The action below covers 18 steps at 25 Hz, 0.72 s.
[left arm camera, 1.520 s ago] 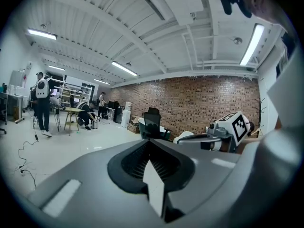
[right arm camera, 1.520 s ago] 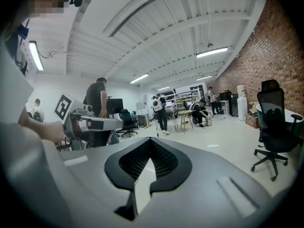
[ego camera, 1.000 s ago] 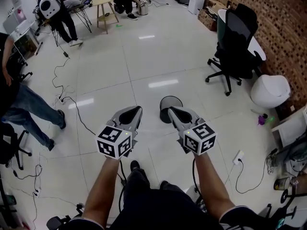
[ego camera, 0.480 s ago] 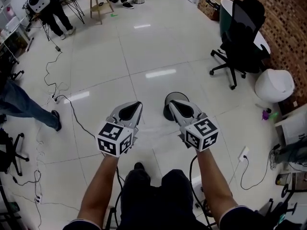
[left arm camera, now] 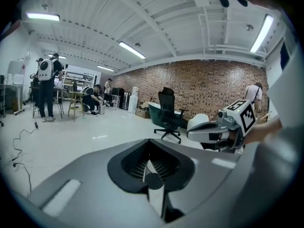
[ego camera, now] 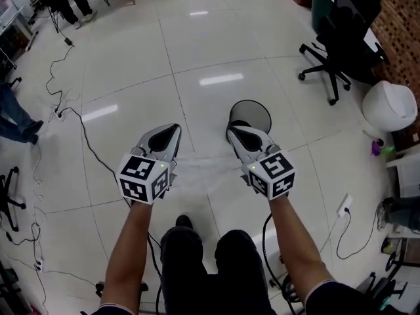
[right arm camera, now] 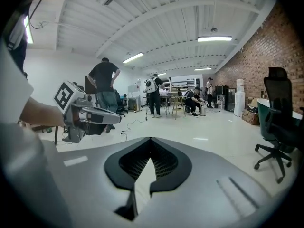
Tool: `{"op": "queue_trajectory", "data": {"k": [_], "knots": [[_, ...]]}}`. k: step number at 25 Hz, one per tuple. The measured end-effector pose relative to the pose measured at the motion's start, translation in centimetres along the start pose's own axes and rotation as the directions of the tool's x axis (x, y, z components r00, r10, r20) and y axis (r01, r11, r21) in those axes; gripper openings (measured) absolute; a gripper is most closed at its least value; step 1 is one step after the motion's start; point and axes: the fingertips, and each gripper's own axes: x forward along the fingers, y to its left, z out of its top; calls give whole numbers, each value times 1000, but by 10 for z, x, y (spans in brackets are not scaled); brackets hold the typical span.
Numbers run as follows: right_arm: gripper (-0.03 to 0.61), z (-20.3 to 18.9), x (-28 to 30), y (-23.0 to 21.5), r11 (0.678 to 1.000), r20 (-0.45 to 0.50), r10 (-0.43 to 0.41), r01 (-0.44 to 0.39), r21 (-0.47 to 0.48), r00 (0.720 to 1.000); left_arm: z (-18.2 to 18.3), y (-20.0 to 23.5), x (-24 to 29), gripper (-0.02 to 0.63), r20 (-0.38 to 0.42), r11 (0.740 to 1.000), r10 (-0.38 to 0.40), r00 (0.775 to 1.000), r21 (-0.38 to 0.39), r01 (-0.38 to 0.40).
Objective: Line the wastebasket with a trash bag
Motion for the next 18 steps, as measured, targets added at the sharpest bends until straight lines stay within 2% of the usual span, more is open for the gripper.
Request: {"op": "queue_trajectory", "data": {"k": [12, 18], "knots": [[2, -221, 77, -30, 1000, -79, -9, 7, -22, 997, -239, 75, 57, 12, -146, 996, 79, 986, -20, -82], [2, -304, 107, -47, 1000, -101, -25, 24, -9, 995, -337, 102, 80, 12, -214, 991, 120, 969, -25, -128]]}}
